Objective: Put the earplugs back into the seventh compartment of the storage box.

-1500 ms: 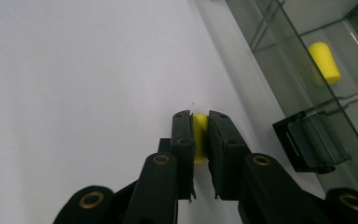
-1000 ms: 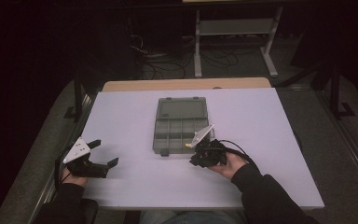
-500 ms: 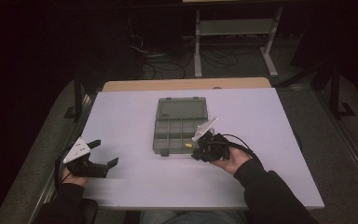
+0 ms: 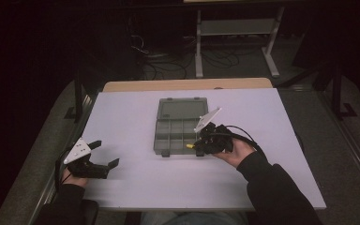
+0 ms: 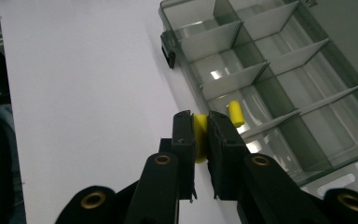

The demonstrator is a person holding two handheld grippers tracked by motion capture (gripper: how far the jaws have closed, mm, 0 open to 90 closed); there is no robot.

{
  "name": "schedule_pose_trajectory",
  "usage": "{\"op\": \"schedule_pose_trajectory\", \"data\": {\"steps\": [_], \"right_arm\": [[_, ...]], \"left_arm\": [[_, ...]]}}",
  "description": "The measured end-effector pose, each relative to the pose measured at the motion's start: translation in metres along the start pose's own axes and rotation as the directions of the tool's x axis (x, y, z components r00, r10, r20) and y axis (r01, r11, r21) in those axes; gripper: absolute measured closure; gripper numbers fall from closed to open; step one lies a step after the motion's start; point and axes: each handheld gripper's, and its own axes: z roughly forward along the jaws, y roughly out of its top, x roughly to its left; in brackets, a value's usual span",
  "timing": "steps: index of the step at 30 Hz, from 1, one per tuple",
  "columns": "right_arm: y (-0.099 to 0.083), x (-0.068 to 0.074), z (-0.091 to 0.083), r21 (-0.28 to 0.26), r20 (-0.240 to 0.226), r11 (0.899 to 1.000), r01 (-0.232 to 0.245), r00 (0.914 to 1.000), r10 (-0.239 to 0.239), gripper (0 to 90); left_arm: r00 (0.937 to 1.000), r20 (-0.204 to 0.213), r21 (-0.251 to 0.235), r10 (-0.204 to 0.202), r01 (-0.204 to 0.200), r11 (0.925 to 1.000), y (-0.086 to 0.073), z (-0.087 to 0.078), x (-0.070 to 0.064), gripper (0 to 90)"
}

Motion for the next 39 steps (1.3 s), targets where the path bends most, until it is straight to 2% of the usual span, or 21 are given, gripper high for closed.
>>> {"op": "schedule_pose_trajectory", "data": {"steps": [18,24,32,39], "right_arm": [[0.025,-0.016,-0.004,0.023,0.015,1.0,0.003,0.9999,-0.003,80.4],[0.03,-0.02,0.003,0.031,0.016,1.0,-0.003,0.9999,0.003,80.4],[0.029,-0.032,0.016,0.05,0.013,0.998,-0.025,0.9996,0.024,80.3],[0.03,-0.035,0.026,0.065,0.01,0.997,-0.034,0.9994,0.034,80.3]], "left_arm": [[1.0,0.003,0.001,-0.001,0.001,1.0,0.0,0.0,0.0,0.0],[1.0,0.005,0.002,-0.003,0.003,1.0,0.0,0.0,0.0,0.0],[1.0,0.008,0.004,-0.002,0.002,1.0,0.0,0.0,0.0,0.0],[1.0,0.008,0.003,-0.001,0.001,1.0,0.0,0.0,0.0,0.0]]}}
